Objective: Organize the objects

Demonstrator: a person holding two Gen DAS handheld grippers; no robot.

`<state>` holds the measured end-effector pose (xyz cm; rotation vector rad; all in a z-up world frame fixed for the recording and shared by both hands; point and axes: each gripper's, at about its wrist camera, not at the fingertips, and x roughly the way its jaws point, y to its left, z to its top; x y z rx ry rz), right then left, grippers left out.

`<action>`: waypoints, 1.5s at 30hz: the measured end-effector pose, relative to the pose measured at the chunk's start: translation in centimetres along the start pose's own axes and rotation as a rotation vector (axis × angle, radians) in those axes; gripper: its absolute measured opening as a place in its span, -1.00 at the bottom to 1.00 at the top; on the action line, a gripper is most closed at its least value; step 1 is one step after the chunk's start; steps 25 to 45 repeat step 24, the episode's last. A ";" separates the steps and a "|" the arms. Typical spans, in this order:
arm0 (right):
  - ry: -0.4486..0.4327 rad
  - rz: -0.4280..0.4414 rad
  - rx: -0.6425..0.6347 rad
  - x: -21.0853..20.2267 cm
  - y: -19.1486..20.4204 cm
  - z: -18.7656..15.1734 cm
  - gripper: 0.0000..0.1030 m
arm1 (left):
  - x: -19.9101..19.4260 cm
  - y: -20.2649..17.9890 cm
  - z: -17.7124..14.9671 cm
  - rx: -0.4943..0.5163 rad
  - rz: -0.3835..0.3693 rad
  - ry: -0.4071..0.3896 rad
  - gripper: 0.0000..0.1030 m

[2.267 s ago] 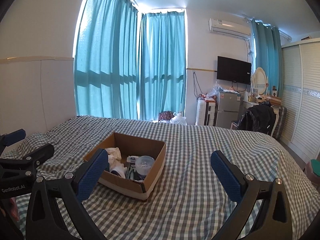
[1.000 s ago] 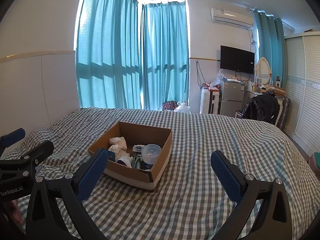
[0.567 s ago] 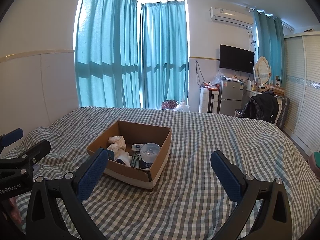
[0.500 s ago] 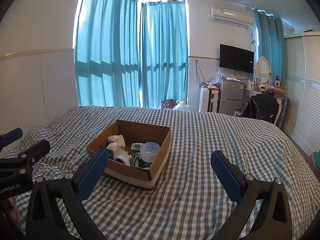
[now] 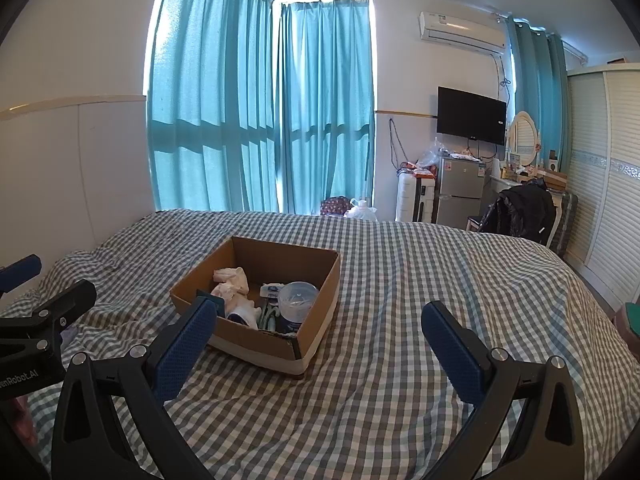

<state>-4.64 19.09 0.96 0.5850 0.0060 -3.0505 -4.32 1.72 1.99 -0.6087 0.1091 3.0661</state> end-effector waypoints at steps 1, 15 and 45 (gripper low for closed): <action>0.001 -0.001 -0.001 0.0 0.0 0.0 1.00 | 0.0 0.0 0.0 0.001 0.000 -0.001 1.00; 0.021 0.004 -0.006 0.4 0.2 -0.3 1.00 | 0.2 0.2 0.0 -0.007 0.000 0.009 1.00; 0.026 0.002 -0.005 0.6 0.2 -0.4 1.00 | -0.1 0.4 -0.1 -0.012 -0.016 -0.007 1.00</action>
